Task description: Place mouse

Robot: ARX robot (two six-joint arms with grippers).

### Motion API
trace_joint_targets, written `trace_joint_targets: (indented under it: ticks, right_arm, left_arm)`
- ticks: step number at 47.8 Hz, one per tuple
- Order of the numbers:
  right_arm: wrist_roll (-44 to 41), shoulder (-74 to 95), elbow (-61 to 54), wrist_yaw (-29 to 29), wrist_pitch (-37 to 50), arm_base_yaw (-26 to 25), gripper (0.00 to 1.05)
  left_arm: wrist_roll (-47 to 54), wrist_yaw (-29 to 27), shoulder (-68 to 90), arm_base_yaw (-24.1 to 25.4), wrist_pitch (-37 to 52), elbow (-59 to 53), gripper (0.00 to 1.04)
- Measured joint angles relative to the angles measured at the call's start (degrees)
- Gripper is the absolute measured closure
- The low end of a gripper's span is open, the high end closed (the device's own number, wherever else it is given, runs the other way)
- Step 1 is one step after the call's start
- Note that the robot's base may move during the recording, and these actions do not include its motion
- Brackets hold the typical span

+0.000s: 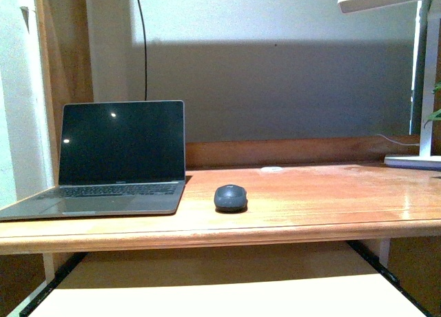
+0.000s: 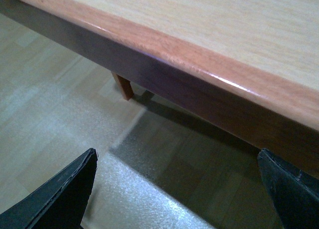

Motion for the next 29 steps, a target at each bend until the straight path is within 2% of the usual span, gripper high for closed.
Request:
trace_joint_targets:
  ticks: [13,29]
  right_arm:
    - [2.78,8.22,5.6,4.61,3.93,2.27,0.07]
    - [4.61,23.34,22.14,13.35,5.46,3.96,0.07]
  left_arm:
    - [0.0,0.0,0.0,0.0,0.0,0.0,0.08]
    - [0.0,0.02,0.0,0.0,0.0,0.0,0.08]
